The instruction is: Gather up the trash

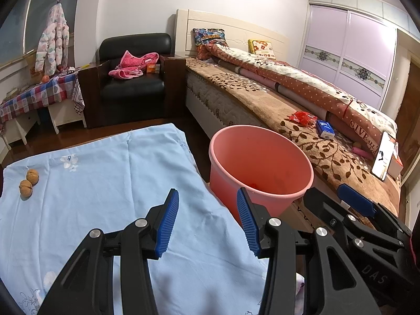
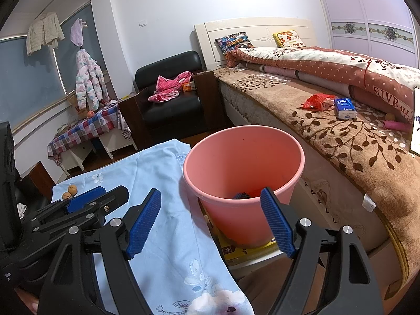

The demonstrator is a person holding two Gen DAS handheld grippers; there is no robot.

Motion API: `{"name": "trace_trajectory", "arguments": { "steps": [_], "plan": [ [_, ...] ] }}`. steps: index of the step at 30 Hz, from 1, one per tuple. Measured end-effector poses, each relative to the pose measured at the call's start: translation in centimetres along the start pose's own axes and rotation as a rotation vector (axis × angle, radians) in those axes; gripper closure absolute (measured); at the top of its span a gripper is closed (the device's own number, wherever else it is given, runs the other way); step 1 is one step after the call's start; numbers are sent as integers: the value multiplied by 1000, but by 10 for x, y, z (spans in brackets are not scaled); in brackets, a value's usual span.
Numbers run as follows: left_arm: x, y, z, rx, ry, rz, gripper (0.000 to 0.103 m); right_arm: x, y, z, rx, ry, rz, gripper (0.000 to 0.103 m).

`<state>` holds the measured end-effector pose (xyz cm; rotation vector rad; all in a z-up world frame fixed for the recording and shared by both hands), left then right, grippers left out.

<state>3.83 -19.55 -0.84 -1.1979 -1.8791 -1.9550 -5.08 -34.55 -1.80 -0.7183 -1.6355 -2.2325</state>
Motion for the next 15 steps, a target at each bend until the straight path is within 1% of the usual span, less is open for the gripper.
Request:
{"name": "trace_trajectory", "arguments": {
  "steps": [15],
  "plan": [
    [-2, -4, -4, -3, -5, 11, 57, 0, -1, 0, -1, -1, 0, 24]
  ]
}}
Point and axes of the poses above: each gripper's, at about its wrist camera, not at the fingertips, and x roughly against the way its jaws point, z to its left, y to its top, the point moved 4 cm from there along -x, roughly the way its jaws point, and after that the axes turned 2 degrees about z, right-handed, at the moved point
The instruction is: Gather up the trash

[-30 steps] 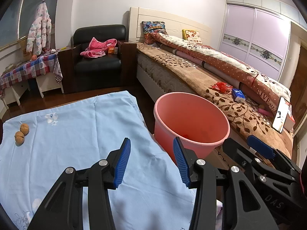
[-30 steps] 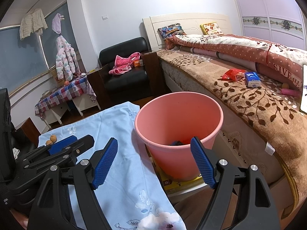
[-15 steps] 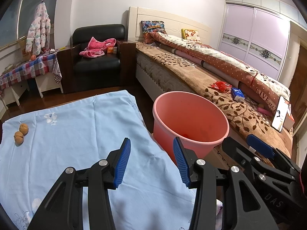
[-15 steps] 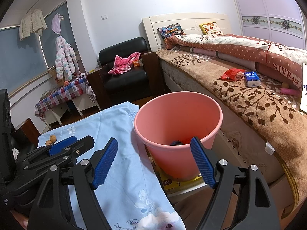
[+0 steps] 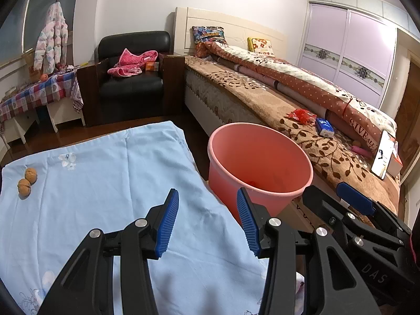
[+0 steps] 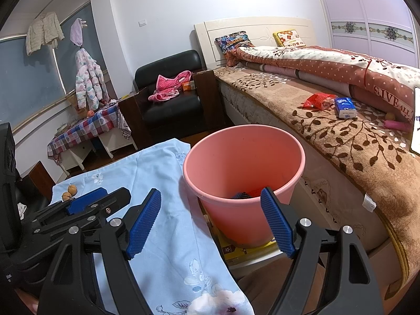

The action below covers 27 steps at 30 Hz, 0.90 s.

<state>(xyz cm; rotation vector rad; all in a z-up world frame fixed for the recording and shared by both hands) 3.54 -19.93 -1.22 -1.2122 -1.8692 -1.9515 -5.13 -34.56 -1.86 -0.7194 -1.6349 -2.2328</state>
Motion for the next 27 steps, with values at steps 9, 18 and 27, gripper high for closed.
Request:
{"name": "trace_trajectory", "arguments": {
  "steps": [9, 18, 27],
  "plan": [
    [-2, -1, 0, -3, -4, 8, 57, 0, -1, -1, -1, -1, 0, 25],
    [-2, -1, 1, -5, -6, 14, 57, -1, -4, -3, -6, -2, 3, 24],
    [-3, -1, 3, -1, -7, 11, 57, 0, -4, -3, -7, -1, 3, 24]
  ]
}}
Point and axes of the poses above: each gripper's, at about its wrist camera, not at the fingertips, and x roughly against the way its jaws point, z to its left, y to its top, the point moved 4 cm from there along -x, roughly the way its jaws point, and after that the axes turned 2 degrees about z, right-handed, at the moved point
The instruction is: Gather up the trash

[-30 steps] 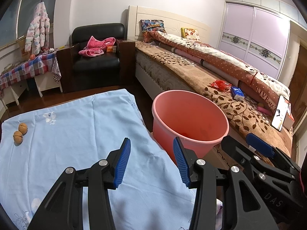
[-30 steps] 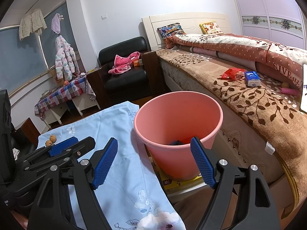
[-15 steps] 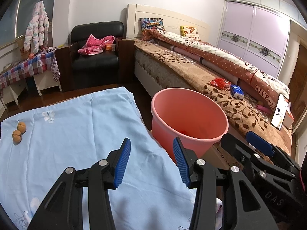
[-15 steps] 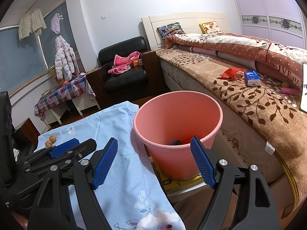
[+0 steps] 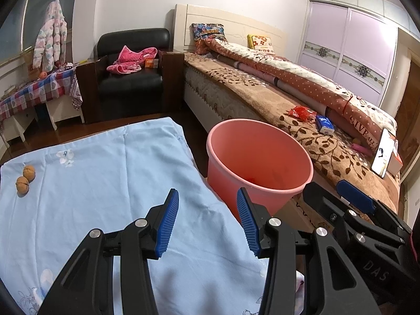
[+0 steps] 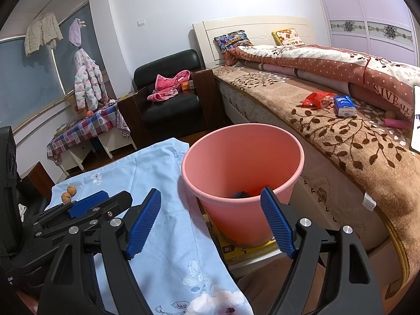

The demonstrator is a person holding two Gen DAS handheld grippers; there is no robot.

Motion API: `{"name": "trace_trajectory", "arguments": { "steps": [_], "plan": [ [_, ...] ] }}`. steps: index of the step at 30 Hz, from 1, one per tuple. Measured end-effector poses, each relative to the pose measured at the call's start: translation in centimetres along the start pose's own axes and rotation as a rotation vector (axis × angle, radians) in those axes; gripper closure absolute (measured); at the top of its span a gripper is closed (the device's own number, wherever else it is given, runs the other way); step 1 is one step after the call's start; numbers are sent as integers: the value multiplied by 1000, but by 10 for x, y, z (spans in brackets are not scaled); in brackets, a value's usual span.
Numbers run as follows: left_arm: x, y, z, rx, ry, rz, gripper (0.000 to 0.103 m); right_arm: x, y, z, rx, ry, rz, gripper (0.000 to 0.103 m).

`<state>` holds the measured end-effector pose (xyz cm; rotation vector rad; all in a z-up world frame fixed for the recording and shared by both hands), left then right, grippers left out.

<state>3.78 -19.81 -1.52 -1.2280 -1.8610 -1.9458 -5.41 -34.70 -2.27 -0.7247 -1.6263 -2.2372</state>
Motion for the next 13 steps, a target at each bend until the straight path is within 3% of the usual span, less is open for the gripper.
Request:
{"name": "trace_trajectory", "arguments": {
  "steps": [13],
  "plan": [
    [-2, -1, 3, -2, -5, 24, 57, -2, 1, -2, -1, 0, 1, 24]
  ]
}}
Point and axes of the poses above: each gripper's, at about its wrist camera, not at the fingertips, and x roughly against the way its jaws point, z to its left, y to its top, the point moved 4 cm from there along -x, roughly the way its jaws point, and after that the axes turned 2 degrees about z, right-handed, at the moved point
